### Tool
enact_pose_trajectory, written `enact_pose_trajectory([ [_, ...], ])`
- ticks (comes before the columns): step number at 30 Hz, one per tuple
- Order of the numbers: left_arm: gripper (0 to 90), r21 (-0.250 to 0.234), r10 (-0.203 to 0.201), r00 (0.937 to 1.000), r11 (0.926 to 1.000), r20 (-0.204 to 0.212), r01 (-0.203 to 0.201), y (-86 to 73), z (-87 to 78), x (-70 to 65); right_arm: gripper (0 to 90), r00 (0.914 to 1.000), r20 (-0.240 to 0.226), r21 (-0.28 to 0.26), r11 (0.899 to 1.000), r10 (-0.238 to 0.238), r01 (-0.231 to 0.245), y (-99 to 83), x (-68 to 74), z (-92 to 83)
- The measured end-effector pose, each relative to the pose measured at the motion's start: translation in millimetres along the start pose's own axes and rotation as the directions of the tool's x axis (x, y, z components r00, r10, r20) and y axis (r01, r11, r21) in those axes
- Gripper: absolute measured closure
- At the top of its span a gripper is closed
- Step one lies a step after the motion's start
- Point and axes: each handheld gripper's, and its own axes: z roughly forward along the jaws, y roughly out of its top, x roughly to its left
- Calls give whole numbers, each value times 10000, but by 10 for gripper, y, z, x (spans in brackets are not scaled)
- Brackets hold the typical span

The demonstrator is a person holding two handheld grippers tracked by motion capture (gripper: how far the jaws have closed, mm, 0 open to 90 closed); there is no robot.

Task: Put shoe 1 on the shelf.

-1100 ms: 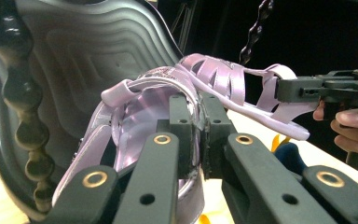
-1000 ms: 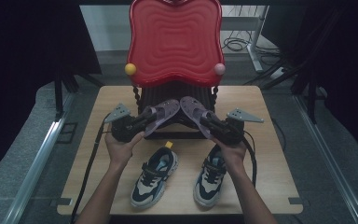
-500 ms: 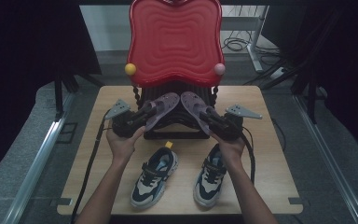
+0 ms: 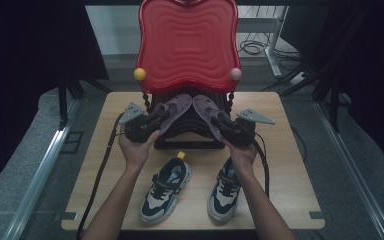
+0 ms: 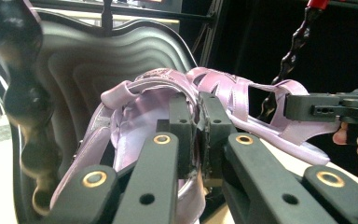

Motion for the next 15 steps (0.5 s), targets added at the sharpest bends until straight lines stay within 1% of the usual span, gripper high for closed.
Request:
enact_pose_trajectory([
  [2,856,-79,5,9999,10000,-117,-6,9,32,8,837,10000,31,-89,10000,30,-30,12,11,26],
  [5,856,-132,142,9995,9998,-288,-146,17,70,5,837,9999,108,-166,9998,69,-68,27,14,61],
  [10,856,-213,146,9990,9997,-416,-155,4,113,23,837,9996,240,-297,9995,142,-135,30,24,119],
  [13,856,-246,246,9985,9994,-497,-259,0,118,18,837,9995,234,-316,9993,199,-191,32,28,134],
  [14,856,-250,284,9981,9992,-540,-297,-1,119,14,836,9996,286,-323,9995,25,-15,34,29,137],
  [15,856,-262,298,9979,9992,-569,-313,-3,121,10,836,9995,322,-299,9995,-31,41,41,32,135],
])
